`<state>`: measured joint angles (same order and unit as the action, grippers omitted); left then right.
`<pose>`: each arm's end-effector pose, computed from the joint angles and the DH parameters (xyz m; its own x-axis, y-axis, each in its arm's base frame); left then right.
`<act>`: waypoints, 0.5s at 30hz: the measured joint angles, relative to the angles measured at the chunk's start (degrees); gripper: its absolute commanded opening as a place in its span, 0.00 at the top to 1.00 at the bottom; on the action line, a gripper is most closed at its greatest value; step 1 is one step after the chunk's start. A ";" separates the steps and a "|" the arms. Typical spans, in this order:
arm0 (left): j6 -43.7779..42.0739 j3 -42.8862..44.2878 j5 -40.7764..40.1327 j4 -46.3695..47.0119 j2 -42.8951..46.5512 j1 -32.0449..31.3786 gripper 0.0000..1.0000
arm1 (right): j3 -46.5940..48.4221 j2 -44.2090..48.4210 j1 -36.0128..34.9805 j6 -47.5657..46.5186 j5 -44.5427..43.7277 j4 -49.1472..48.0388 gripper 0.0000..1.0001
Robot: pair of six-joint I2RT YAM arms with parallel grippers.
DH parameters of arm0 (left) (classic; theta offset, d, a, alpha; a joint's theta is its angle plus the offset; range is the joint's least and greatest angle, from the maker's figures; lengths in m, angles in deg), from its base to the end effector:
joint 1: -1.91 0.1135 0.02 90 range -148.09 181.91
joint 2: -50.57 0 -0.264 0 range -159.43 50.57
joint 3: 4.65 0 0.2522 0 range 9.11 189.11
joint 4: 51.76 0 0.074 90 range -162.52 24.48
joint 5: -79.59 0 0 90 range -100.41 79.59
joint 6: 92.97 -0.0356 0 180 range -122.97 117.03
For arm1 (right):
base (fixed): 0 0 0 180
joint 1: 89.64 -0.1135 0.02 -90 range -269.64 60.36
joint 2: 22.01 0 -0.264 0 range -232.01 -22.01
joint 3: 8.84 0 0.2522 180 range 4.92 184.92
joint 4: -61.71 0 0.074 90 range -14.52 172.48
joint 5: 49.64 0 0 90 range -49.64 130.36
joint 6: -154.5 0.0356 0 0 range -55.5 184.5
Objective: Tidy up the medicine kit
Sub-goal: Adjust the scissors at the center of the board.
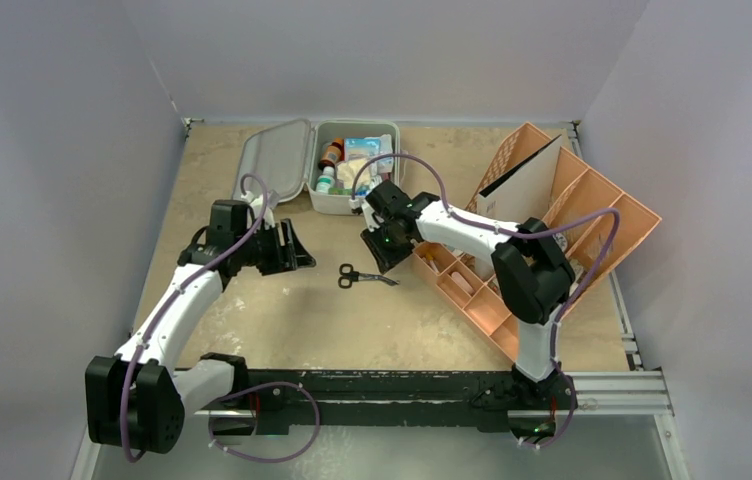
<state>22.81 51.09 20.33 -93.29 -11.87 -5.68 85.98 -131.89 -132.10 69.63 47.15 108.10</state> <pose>0.2137 -0.0468 0.2401 -0.8619 -0.2623 -0.4340 0.0846 0.7695 -0.6330 0.2964 0.2769 0.2002 -0.7091 -0.5285 -0.4667 -0.6512 0.7447 0.1462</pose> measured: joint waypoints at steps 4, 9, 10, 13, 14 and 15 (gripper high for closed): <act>-0.07 0.92 -0.96 -1.16 0.00 0.28 0.45 | -0.02 -0.92 -0.63 0.02 0.02 -0.39 0.65; 0.17 1.38 -1.16 -1.03 -0.22 0.96 0.47 | -0.02 -2.29 -1.27 0.04 0.04 -0.59 0.64; 0.20 1.38 -1.16 -0.98 -0.44 1.09 0.47 | -0.02 -2.64 -1.44 0.04 0.02 -0.63 0.64; 0.24 1.38 -1.16 -1.03 -2.05 1.49 0.48 | 0.00 -3.56 -1.84 0.07 -0.04 -0.74 0.64; 0.26 1.38 -1.16 -1.07 -2.60 1.60 0.48 | 0.02 -3.85 -1.97 0.07 -0.04 -0.74 0.64; 0.28 1.38 -1.16 -1.09 -3.08 1.73 0.48 | 0.04 -4.17 -2.19 0.17 -0.02 -0.81 0.65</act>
<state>23.09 52.47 19.17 -94.39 -14.95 -3.96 86.02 -136.07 -134.28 69.80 47.12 107.29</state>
